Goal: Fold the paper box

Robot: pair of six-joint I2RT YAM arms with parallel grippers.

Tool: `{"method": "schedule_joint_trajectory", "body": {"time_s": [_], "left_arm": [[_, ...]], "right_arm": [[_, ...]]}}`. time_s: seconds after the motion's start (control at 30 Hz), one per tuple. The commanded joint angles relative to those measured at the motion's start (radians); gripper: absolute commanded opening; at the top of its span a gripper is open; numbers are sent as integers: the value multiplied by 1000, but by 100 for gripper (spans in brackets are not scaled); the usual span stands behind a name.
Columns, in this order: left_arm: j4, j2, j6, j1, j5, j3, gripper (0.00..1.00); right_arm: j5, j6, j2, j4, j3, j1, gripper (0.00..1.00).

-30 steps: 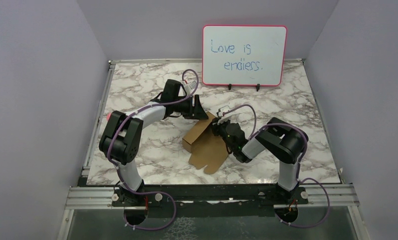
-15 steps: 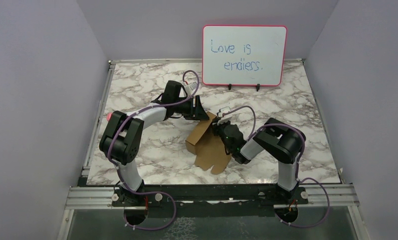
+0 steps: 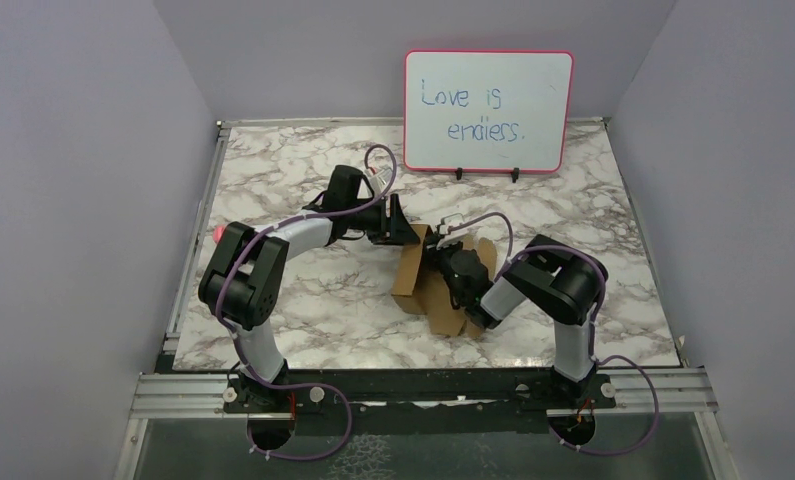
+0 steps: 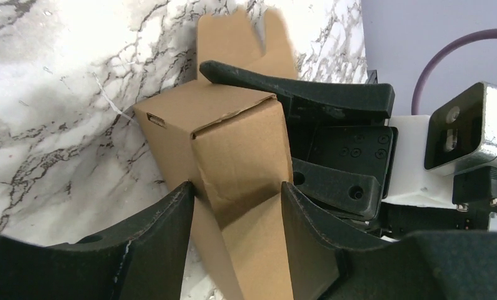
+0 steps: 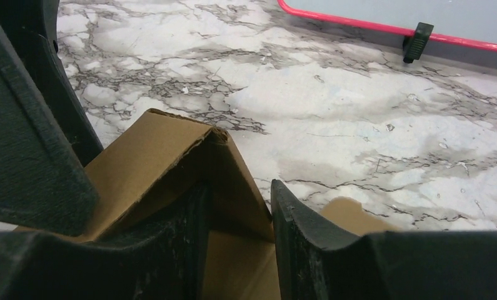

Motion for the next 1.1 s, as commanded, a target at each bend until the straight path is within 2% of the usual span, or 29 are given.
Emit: {"method": "schedule_joint_trajectory", "body": {"time_s": [0.0,0.27,0.4,0.7,0.87,1.07], "left_arm": [[-55,-39,13,-40,118,28,53],[-177,-43,108,-34,8,66,53],[-189,-45,122,-27,-15,71,53],[-164,-48,114,-27,52,68,53],[-140,-57,98,-30,83,61,53],[-116,-57,78,-34,115,54,53]], "right_arm": [[-99,-5,41,-25,23,2,47],[-177,-45,58,-13,13,1,48],[-186,-101,50,-18,3,1,52],[-129,-111,77,-8,35,1,48],[-42,-68,72,8,32,2,41],[-4,7,44,-27,38,1,39]]}}
